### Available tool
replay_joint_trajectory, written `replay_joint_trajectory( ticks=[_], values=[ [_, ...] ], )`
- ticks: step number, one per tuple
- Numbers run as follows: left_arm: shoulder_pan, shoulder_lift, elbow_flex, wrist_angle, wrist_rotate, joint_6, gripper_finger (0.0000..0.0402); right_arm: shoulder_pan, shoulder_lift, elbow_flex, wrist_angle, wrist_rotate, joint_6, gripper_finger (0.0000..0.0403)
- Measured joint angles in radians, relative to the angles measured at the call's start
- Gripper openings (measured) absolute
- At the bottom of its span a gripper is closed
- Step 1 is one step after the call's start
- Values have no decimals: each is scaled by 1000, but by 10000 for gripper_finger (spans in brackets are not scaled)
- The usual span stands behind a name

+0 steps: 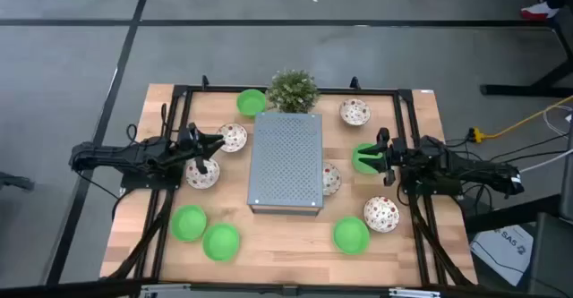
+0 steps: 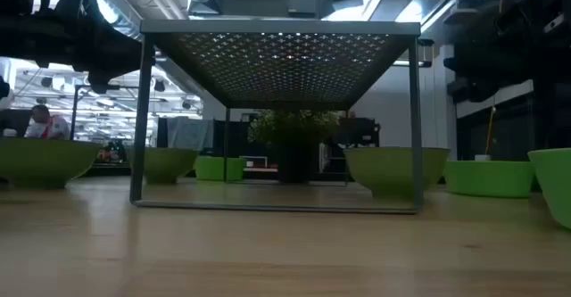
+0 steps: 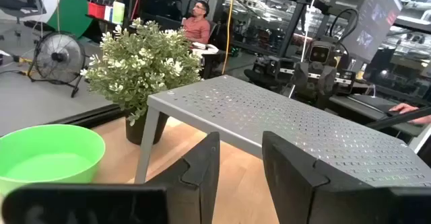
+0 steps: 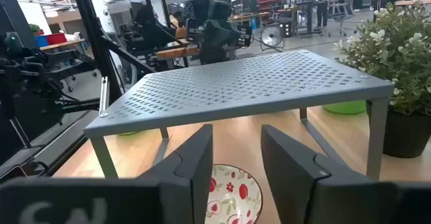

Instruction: Pick & Place Mini bowls

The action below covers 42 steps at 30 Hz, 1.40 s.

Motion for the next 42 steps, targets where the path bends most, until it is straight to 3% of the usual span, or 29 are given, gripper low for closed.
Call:
replay_joint_trajectory(
  ticks=[39, 42],
  values=[
    [0, 0, 0, 0, 0, 0, 107, 0, 0, 0, 0, 0, 1, 126],
    [0, 0, 0, 0, 0, 0, 107, 0, 0, 0, 2, -7, 127, 126]
  ],
)
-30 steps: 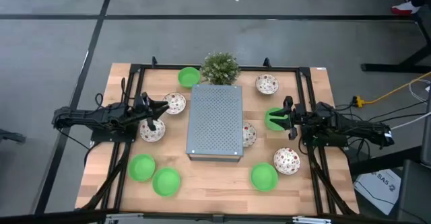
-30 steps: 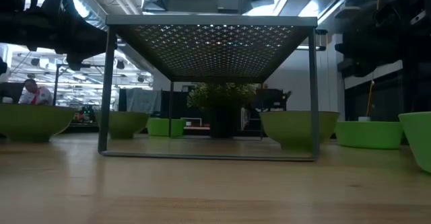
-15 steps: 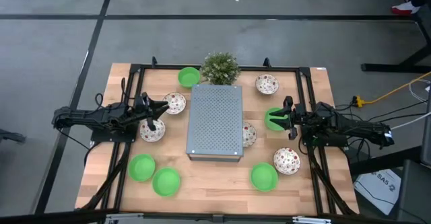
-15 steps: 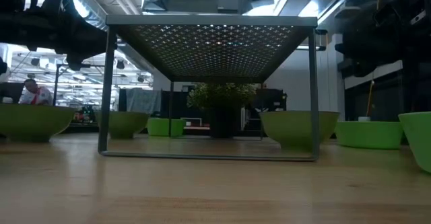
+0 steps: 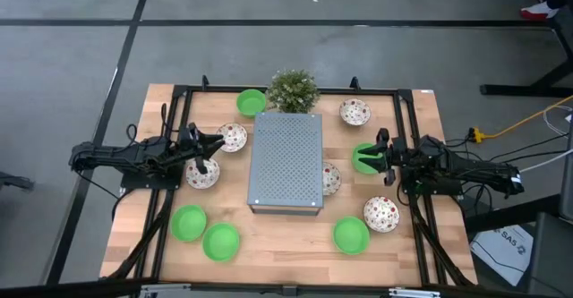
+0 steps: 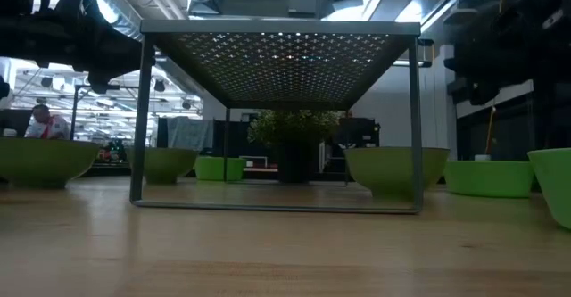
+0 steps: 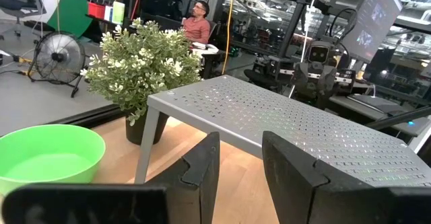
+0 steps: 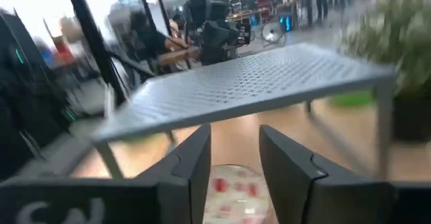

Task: Pick & Place Mini bowls
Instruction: Put the green bowl on the shelf

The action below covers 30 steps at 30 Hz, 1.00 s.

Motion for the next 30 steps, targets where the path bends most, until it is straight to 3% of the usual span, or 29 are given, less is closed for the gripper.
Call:
replay_joint_trajectory(
  ticks=[5, 9, 15, 21, 30],
  values=[
    [0, 0, 0, 0, 0, 0, 107, 0, 0, 0, 0, 25, 360, 126],
    [0, 0, 0, 0, 0, 0, 107, 0, 0, 0, 49, 48, 418, 126],
    [0, 0, 0, 0, 0, 0, 107, 0, 14, 0, 198, -51, 284, 126],
    [0, 0, 0, 0, 0, 0, 107, 0, 73, 45, 217, -43, 198, 126],
    [0, 0, 0, 0, 0, 0, 107, 0, 350, 286, 126, 15, -71, 126]
  ],
)
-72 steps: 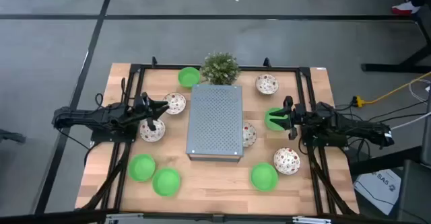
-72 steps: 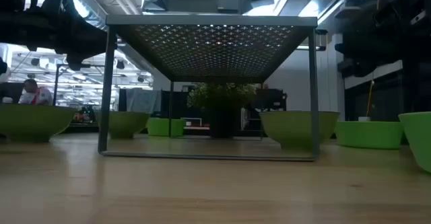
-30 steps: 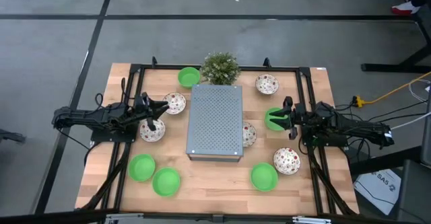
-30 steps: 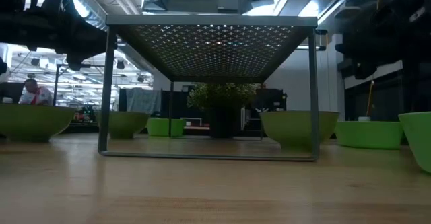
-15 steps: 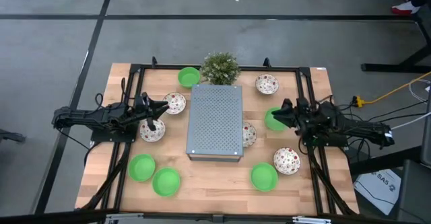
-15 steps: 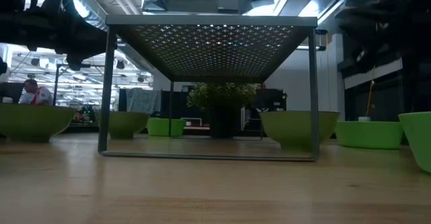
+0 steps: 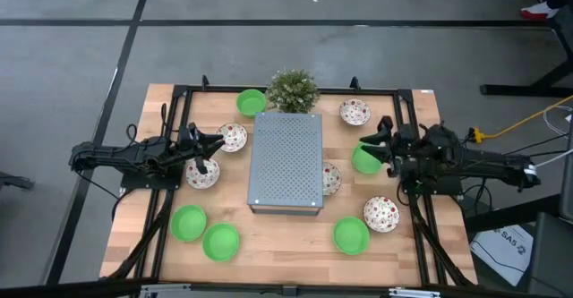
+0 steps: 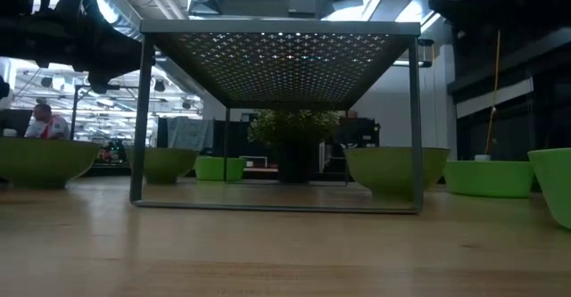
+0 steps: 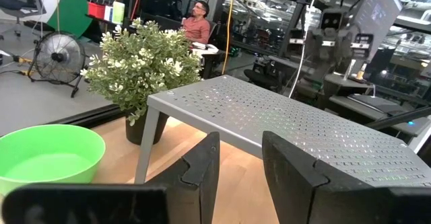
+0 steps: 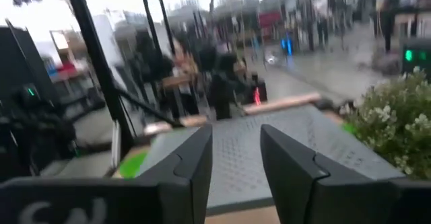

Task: Pick & Place Mini bowls
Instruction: Put the green bowl on the shelf

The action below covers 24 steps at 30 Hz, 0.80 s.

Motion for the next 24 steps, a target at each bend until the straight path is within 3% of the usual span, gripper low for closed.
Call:
replay_joint_trajectory(
  ticks=[7, 14, 19, 24],
  values=[
    [0, 0, 0, 0, 0, 0, 107, 15, 241, 314, -274, -130, 18, 126],
    [0, 0, 0, 0, 0, 0, 107, 118, 440, 596, -492, -231, 251, 126],
    [0, 0, 0, 0, 0, 0, 107, 224, 557, 696, -552, -237, 398, 126],
    [0, 0, 0, 0, 0, 0, 107, 359, 662, 709, -555, -197, 548, 126]
  ],
)
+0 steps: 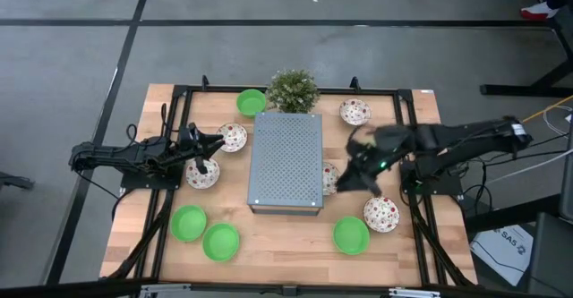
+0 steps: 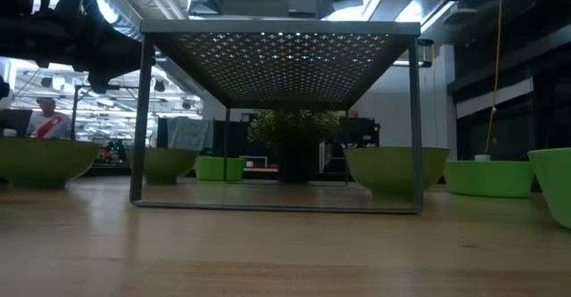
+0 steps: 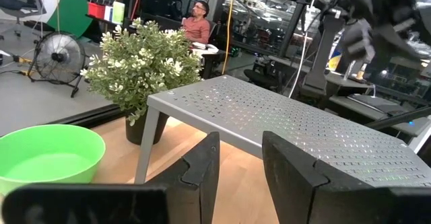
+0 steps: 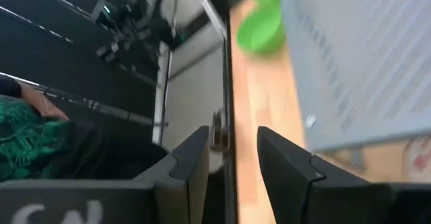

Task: Pick & Place Mini bowls
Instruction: Put the green bowl on the shelf

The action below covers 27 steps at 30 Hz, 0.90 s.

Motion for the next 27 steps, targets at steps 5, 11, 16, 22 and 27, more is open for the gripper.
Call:
replay_joint_trajectory(
  ticks=[5, 11, 16, 22, 27],
  values=[
    [0, 0, 0, 0, 0, 0, 107, 134, 109, 0, 1, 43, 135, 126],
    [0, 0, 0, 0, 0, 0, 107, 261, 231, 0, 1, 70, 322, 126],
    [0, 0, 0, 0, 0, 0, 107, 339, 321, 0, 0, 67, 437, 126],
    [0, 0, 0, 0, 0, 0, 107, 398, 410, 0, -5, 107, 475, 126],
    [0, 0, 0, 0, 0, 0, 107, 404, 470, 0, -51, 181, 469, 126]
  ],
)
